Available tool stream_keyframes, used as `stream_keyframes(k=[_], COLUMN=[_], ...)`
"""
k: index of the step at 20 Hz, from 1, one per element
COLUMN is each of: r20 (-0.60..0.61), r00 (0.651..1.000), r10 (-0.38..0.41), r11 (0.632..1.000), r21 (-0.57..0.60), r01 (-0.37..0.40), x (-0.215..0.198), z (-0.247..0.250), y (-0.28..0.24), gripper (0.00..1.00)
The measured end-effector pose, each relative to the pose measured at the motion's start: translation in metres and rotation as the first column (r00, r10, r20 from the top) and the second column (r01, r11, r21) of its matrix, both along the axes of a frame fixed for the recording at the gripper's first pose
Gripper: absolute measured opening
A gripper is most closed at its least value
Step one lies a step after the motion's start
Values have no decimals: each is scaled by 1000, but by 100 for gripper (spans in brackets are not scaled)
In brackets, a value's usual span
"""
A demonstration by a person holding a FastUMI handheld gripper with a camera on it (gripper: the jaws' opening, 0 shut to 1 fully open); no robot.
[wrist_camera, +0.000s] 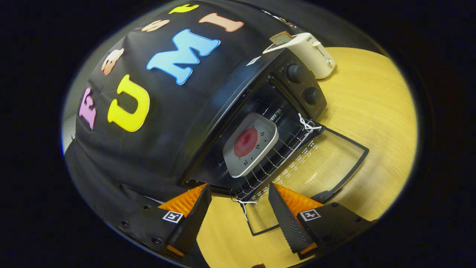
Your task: Open the toaster oven, put the food inside, and close the toaster oven door.
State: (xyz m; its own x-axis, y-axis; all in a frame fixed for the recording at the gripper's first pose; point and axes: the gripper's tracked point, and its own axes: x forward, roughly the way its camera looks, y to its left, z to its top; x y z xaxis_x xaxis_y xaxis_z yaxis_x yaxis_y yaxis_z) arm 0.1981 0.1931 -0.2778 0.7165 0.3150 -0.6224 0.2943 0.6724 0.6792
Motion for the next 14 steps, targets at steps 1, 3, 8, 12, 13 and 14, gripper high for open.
stream_keyframes(k=[1,3,8,12,13,14], r20=[1,10,-28,-94,-121,-151], r00=[1000,996,974,950,941,931], r10=[31,90,224,298,315,331], r11=[999,991,937,878,860,842], r21=[-28,-97,-270,-364,-384,-399], r01=[-31,-88,-223,-312,-337,-364], x=[-7,-22,-53,-71,-77,-82], z=[-3,-7,-30,-55,-63,-71], y=[-3,-9,-25,-31,-32,-33], gripper=[97,97,98,98,98,98])
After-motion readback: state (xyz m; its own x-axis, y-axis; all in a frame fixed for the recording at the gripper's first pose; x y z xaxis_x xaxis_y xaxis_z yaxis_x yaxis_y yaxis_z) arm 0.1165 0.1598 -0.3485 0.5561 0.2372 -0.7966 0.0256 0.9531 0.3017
